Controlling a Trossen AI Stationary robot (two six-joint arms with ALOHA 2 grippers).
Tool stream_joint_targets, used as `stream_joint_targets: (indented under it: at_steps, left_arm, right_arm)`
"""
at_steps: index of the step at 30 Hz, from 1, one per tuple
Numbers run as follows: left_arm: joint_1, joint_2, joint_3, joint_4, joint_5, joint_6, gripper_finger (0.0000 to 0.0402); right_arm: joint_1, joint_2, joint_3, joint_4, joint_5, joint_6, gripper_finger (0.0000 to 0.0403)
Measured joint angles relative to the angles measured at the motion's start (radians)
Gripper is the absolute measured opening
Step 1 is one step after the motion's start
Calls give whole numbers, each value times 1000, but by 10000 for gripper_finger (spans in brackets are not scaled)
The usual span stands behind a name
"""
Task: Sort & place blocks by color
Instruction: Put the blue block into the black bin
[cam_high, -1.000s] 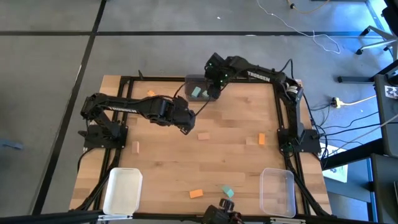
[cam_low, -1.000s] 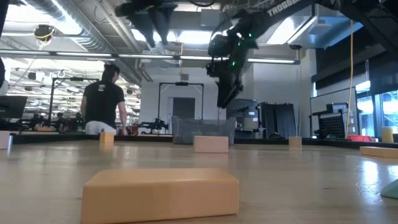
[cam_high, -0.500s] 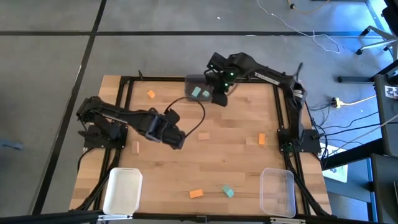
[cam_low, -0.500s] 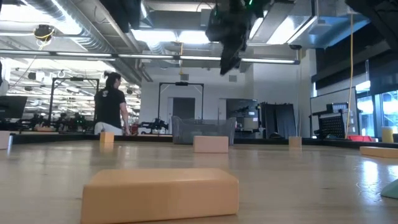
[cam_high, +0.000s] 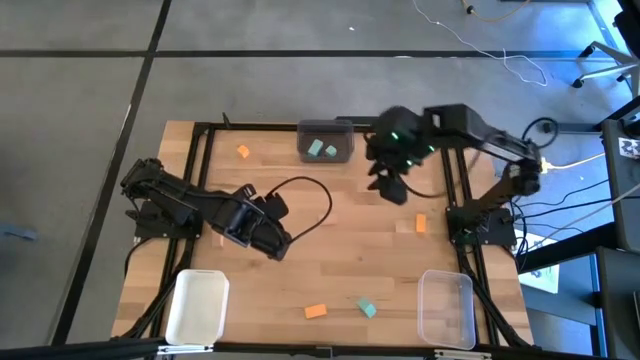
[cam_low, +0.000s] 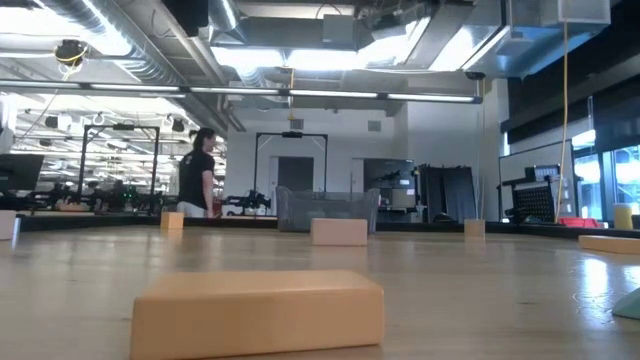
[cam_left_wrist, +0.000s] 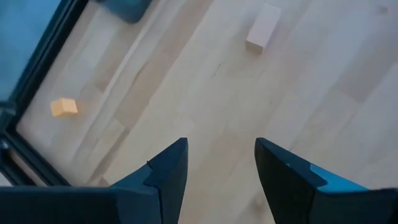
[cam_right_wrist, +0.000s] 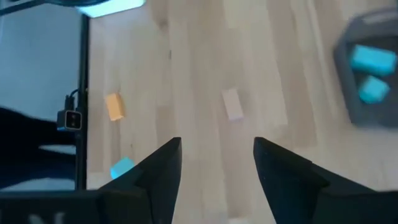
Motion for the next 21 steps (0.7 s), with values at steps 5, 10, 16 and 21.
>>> stream_joint_targets:
  at_steps: [5,10,16,21]
  left_arm:
    - [-6,0,0,10,11,89,179]
    - [-11,0,-1,57,22,155,179]
    - [-52,-5,-2,129,90,210,179]
    - [-91,-6,-2,167,112,207,179]
  right_arm:
    - [191,-32,0,-96,207,292,200]
    - [379,-19,-4,-159,343,625,200]
    - [562,-20,-75,-151,369,866,200]
    - [667,-21,-206,-122,384,999,200]
